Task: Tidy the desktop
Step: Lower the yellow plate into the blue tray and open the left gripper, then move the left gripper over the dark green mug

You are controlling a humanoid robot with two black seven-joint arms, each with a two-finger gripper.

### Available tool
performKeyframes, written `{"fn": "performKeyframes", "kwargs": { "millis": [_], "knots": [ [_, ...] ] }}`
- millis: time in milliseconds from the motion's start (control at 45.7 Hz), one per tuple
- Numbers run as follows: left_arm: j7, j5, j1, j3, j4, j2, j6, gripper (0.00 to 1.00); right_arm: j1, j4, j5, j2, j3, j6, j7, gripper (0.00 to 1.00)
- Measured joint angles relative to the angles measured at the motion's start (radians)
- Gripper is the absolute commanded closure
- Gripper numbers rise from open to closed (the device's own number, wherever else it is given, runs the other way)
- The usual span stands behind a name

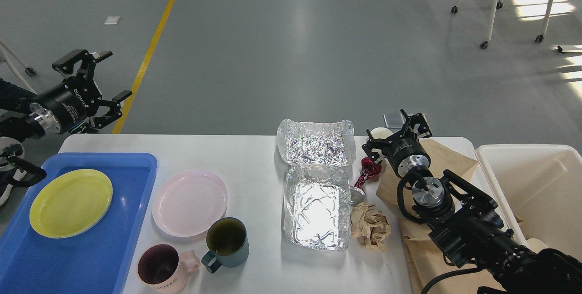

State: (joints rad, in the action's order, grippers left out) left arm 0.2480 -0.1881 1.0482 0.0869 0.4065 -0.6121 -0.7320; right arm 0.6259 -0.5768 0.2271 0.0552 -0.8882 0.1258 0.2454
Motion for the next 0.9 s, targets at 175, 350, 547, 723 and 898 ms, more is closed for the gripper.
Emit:
{"fn": "performKeyframes", "kwargs": {
  "millis": [175, 350, 547, 723, 898],
  "knots": [
    [-0.001, 0.002, 0.236, 0.444, -0.001, -0.004, -0.005, 0.03, 0.0, 0.0, 0.0, 0.0, 0.0, 0.0, 0.0, 0.0],
    [-0.001, 0.006, 0.44, 0.83, 0.063, 0.027, -0.077, 0.03, 0.0, 0.0, 0.0, 0.0, 0.0, 0.0, 0.0, 0.0],
    [0.008, 0.004, 0.609, 1.112, 0.147, 0.066, -0.15, 0.03, 0.0, 0.0, 0.0, 0.0, 0.0, 0.0, 0.0, 0.0],
    [0.003, 0.021, 0.678, 1.262, 0.285, 0.203, -0.182, 0.03, 0.0, 0.0, 0.0, 0.0, 0.0, 0.0, 0.0, 0.0],
    [0.005, 0.222, 0.791, 1.374, 0.375, 0.294, -0.226, 0.03, 0.0, 0.0, 0.0, 0.0, 0.0, 0.0, 0.0, 0.0]
  ]
}}
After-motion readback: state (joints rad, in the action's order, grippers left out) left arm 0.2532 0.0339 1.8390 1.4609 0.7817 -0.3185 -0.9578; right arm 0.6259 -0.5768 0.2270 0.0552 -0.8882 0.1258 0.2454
